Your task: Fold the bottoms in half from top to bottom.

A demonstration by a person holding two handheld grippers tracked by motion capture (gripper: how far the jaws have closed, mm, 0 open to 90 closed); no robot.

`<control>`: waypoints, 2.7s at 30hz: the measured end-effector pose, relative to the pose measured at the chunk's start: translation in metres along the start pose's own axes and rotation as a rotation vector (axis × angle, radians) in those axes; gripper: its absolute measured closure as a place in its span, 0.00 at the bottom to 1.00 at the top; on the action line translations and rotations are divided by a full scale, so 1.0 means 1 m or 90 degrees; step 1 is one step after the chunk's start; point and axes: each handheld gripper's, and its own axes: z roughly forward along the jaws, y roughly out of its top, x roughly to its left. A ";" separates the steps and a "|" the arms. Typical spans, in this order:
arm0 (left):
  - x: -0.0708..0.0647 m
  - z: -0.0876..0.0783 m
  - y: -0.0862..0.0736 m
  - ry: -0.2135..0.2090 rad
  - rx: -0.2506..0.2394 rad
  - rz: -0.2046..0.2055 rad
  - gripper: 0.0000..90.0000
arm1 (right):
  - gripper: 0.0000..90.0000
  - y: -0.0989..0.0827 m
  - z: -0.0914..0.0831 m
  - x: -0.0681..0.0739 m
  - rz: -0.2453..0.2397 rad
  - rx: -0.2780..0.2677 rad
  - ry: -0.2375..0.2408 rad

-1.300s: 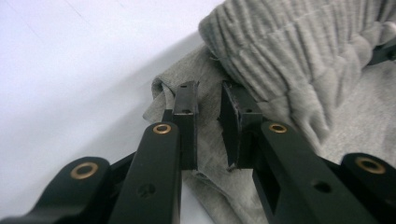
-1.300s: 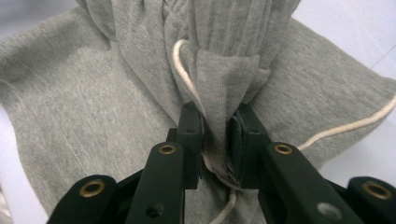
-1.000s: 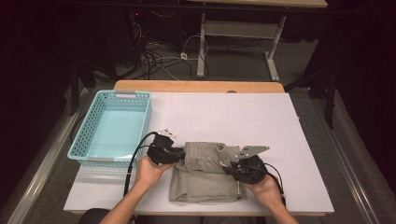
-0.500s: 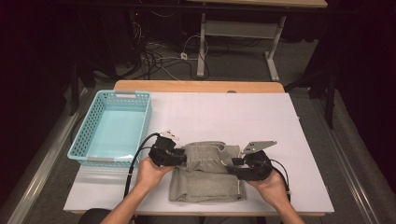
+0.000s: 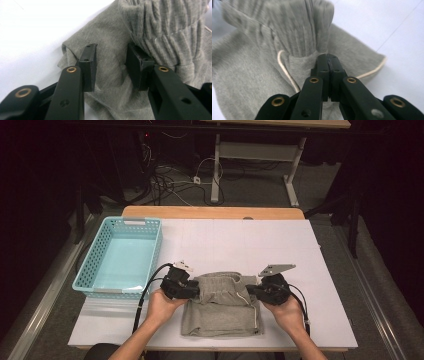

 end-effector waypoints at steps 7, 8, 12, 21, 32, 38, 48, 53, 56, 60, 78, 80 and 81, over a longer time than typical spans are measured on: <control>-0.004 0.005 -0.008 0.005 0.017 0.012 0.65 | 1.00 -0.010 0.005 0.009 -0.015 0.018 0.011; -0.005 0.005 -0.009 0.006 0.019 0.017 0.64 | 1.00 -0.011 0.004 0.009 -0.017 0.019 0.013; -0.008 0.005 -0.015 0.004 0.017 0.019 0.63 | 0.99 -0.016 0.002 0.012 -0.017 0.016 0.022; -0.010 0.006 -0.023 0.007 0.022 0.029 0.58 | 0.97 -0.027 -0.001 0.017 -0.020 0.018 0.028; -0.019 -0.009 -0.018 0.028 -0.011 0.036 0.51 | 0.87 -0.023 -0.013 0.017 -0.014 -0.017 0.017; -0.038 -0.008 -0.020 0.029 0.001 0.080 0.47 | 0.81 -0.017 -0.014 0.028 -0.030 -0.031 0.023; -0.041 0.003 -0.044 0.076 0.042 0.107 0.44 | 0.75 -0.039 0.005 0.040 -0.050 0.019 0.019; -0.035 -0.001 -0.041 0.050 0.031 0.080 0.44 | 0.72 -0.037 0.004 0.040 -0.049 0.013 0.016; -0.030 -0.006 -0.040 0.041 0.007 0.065 0.44 | 0.66 -0.034 0.000 0.039 -0.053 -0.003 0.019; -0.025 -0.010 -0.038 0.042 -0.015 0.047 0.43 | 0.64 -0.032 -0.007 0.034 -0.045 -0.028 0.018; 0.011 0.001 -0.029 0.059 -0.035 -0.050 0.38 | 0.50 -0.028 -0.005 -0.008 0.062 -0.037 -0.066; 0.012 0.003 -0.028 0.066 -0.034 -0.049 0.38 | 0.49 -0.028 -0.002 -0.009 0.065 -0.036 -0.063; 0.013 0.005 -0.027 0.072 -0.027 -0.045 0.38 | 0.49 -0.028 0.000 -0.010 0.068 -0.033 -0.063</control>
